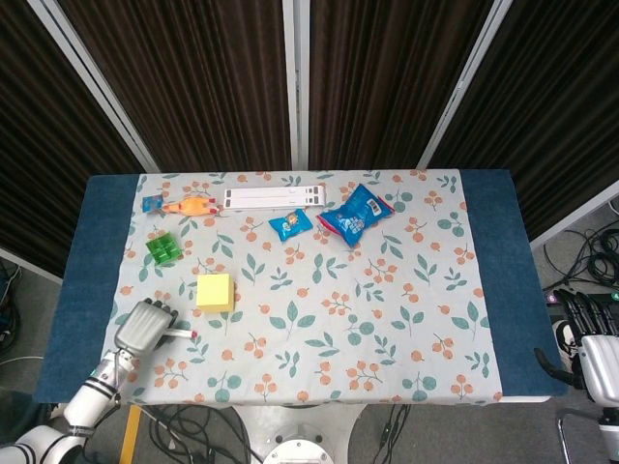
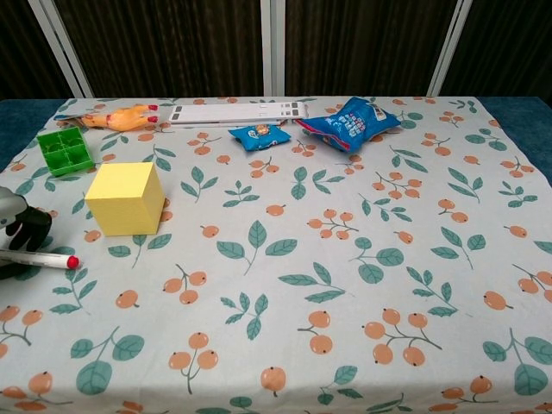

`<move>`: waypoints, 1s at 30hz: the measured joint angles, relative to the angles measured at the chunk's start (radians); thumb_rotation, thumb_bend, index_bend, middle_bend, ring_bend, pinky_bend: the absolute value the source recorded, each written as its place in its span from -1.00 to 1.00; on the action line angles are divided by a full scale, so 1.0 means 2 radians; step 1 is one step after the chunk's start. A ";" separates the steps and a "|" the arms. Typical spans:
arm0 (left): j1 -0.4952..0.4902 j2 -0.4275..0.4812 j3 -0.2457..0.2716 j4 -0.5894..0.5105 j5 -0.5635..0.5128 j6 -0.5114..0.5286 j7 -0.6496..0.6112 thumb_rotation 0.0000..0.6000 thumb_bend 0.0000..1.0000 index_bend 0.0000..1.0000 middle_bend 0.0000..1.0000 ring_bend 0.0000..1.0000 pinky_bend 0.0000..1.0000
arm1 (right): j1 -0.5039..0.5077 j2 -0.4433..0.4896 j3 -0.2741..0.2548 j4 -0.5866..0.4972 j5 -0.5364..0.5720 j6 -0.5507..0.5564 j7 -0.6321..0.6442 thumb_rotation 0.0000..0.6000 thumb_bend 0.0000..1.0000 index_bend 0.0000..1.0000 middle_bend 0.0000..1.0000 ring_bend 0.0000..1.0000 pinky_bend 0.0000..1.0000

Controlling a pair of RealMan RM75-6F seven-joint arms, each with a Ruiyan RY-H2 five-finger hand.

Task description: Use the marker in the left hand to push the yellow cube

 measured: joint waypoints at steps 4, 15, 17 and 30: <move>-0.002 0.010 -0.006 -0.008 -0.006 0.000 -0.026 1.00 -0.32 0.42 0.43 0.06 0.15 | 0.000 0.000 0.000 0.000 0.000 0.001 0.000 0.82 -0.60 -1.00 -0.84 -1.00 -1.00; -0.033 0.033 -0.048 -0.029 -0.047 -0.035 -0.071 1.00 -0.30 0.42 0.43 0.07 0.15 | -0.002 0.007 0.005 -0.001 0.002 0.008 0.000 0.82 -0.60 -1.00 -0.83 -1.00 -1.00; -0.039 0.032 -0.051 -0.026 -0.056 -0.048 -0.068 1.00 -0.30 0.42 0.43 0.07 0.15 | -0.002 0.007 0.005 -0.001 0.002 0.009 0.000 0.82 -0.60 -1.00 -0.83 -1.00 -1.00; -0.071 0.004 -0.055 0.000 -0.082 -0.098 -0.048 1.00 -0.30 0.42 0.43 0.07 0.15 | -0.005 0.008 0.005 0.000 0.004 0.009 0.000 0.82 -0.60 -1.00 -0.82 -1.00 -1.00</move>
